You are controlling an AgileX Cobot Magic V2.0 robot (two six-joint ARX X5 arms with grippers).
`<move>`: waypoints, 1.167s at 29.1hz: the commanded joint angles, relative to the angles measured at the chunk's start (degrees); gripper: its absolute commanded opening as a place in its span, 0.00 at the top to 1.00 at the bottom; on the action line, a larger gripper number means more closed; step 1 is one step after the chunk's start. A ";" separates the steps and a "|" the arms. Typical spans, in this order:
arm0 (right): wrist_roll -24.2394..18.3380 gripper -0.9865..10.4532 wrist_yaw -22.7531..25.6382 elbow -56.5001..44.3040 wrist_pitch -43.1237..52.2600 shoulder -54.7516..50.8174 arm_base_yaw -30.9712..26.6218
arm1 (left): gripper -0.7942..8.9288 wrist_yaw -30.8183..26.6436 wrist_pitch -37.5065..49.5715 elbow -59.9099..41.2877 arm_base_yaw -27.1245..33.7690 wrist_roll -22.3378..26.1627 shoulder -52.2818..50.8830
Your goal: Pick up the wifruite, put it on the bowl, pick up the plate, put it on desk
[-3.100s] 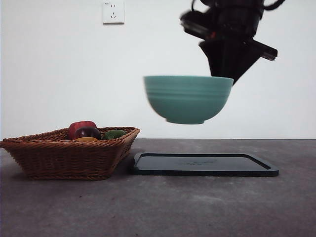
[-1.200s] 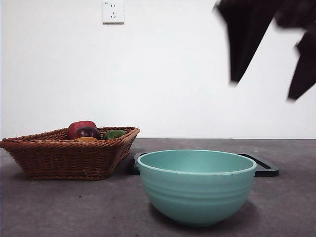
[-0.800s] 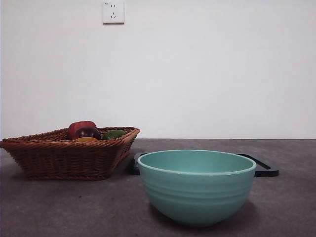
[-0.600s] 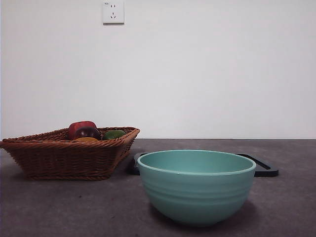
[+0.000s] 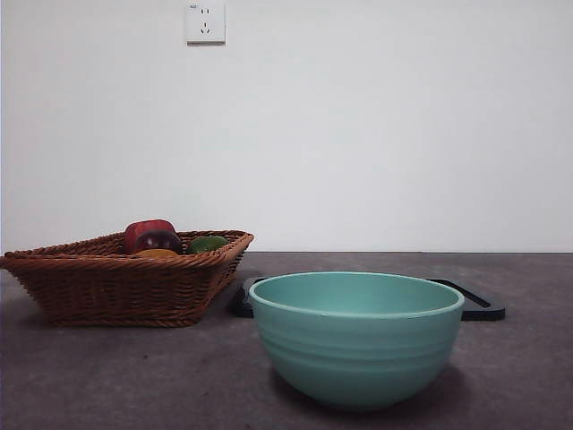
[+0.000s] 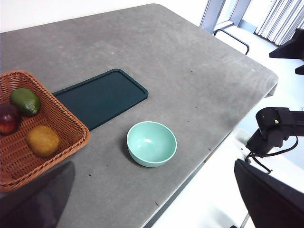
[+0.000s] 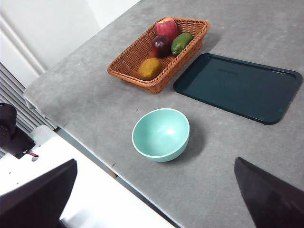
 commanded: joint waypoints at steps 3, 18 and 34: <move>0.20 0.38 0.46 0.31 0.61 -0.09 0.33 | 0.34 0.20 0.68 0.76 -0.31 -0.20 0.20; 0.17 0.91 4.55 0.31 1.05 -0.09 0.33 | 0.90 0.07 -0.20 0.76 -0.31 -0.11 0.20; 0.17 0.91 4.57 0.31 1.16 -0.09 0.33 | 0.90 0.07 -0.11 0.72 -0.17 -0.11 0.22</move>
